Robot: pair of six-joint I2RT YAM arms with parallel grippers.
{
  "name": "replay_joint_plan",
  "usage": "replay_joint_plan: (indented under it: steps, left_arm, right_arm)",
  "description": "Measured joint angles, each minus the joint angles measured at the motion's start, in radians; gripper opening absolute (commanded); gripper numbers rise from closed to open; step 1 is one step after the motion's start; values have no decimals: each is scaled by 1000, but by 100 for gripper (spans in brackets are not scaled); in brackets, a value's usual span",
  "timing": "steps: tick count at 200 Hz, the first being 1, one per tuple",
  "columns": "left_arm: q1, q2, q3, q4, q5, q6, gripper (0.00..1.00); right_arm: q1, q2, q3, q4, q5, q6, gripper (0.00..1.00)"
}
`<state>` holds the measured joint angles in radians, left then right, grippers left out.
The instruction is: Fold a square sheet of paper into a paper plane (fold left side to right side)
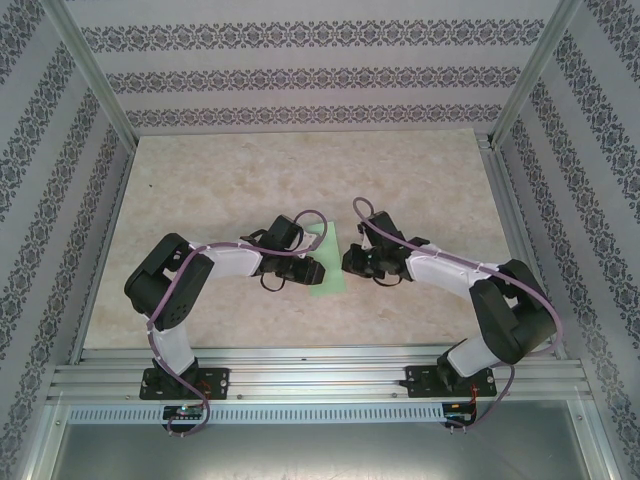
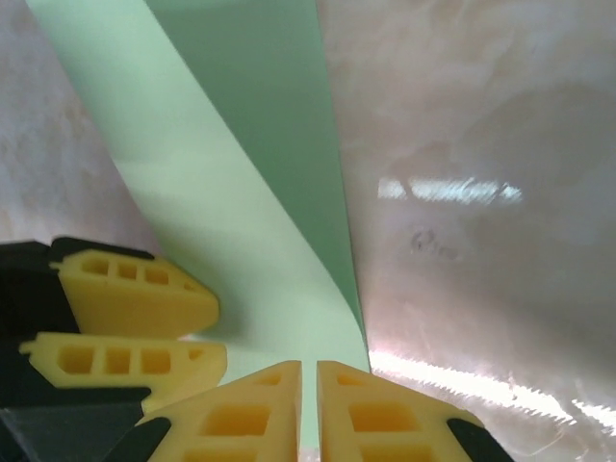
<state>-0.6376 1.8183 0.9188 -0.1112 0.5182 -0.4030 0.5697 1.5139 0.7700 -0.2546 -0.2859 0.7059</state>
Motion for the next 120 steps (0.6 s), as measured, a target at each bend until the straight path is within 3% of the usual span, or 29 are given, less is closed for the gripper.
replay_joint_plan:
  steps: [62,120]
  left_arm:
    - [0,0,0,3,-5,-26,34]
    - [0,0,1,3,-10,-37,38]
  right_arm:
    - [65,88,-34,49,-6,45,11]
    - [66,135,-23,72,-11,55,11]
